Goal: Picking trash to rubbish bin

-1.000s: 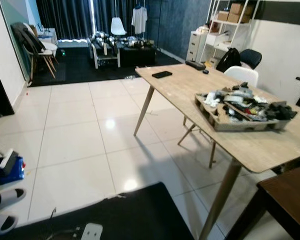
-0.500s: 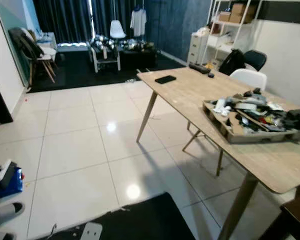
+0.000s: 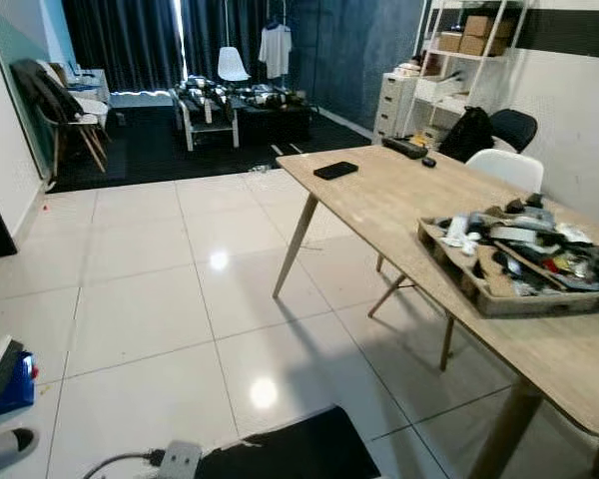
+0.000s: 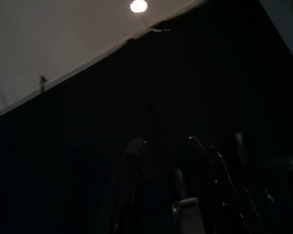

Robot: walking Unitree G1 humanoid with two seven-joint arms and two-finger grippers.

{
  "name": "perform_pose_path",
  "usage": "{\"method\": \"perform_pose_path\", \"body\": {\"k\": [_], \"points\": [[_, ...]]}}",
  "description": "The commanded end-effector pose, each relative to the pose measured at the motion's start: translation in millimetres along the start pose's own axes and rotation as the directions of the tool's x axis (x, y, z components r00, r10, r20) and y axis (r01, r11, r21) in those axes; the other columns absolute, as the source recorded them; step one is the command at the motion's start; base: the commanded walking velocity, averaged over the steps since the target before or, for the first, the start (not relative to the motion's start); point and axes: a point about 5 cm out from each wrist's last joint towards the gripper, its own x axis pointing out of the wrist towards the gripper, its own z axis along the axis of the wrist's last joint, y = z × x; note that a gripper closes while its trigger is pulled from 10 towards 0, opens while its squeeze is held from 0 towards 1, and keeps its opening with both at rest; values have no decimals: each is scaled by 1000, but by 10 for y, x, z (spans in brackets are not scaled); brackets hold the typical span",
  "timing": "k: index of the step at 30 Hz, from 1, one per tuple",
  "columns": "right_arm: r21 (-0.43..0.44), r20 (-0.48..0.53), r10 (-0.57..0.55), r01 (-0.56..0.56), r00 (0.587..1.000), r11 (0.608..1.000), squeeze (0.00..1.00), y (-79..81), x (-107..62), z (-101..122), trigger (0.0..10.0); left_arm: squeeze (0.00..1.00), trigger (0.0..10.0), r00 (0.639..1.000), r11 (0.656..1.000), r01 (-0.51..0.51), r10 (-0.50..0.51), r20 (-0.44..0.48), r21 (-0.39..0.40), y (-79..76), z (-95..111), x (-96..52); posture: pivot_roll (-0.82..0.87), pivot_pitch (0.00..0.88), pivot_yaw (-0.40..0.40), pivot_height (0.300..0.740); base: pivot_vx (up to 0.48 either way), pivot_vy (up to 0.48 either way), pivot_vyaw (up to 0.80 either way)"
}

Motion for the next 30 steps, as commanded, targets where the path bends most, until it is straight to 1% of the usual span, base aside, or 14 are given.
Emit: {"method": "perform_pose_path", "body": {"k": [1,7,11,16,17,18,21,30], "points": [[2,-30,-1,1,1000,1000,0,5,-19,-83,10000,0,10000,1000,1000,-7,6,-22,-23,0,-72,-16,-77,105,14,740,311,0,0],[10,-31,0,0,1000,1000,0,28,-10,-76,10000,0,10000,1000,1000,-15,15,-27,-15,36,-88,-26,-67,108,12,740,310,0,0],[15,-34,-5,6,999,1000,0,14,-15,-86,10000,0,10000,999,1000,-28,28,-42,5,70,-121,-38,-67,108,12,740,0,0,0],[14,-34,-14,14,999,1000,0,-16,-25,-97,10000,0,10000,998,1000,-21,22,-55,12,87,-148,-47,-72,110,5,740,0,0,0],[34,-38,-21,22,999,999,0,-25,-34,-120,10000,0,10000,998,1000,-21,22,-52,20,81,-142,-45,-71,110,0,740,0,0,0],[34,-38,-21,22,999,999,0,-25,-34,-120,10000,0,10000,998,1000,-21,22,-52,20,81,-142,-45,-71,110,0,740,0,0,0],[47,-48,-40,42,998,998,0,-51,-47,-152,10000,0,10000,998,999,-28,29,-62,28,63,-152,-42,-69,111,-9,740,0,0,-800],[68,-54,-48,52,997,996,0,-49,-54,-177,10000,0,10000,998,999,-12,14,-60,39,31,-164,-43,-75,112,-6,740,0,0,-800]]}}
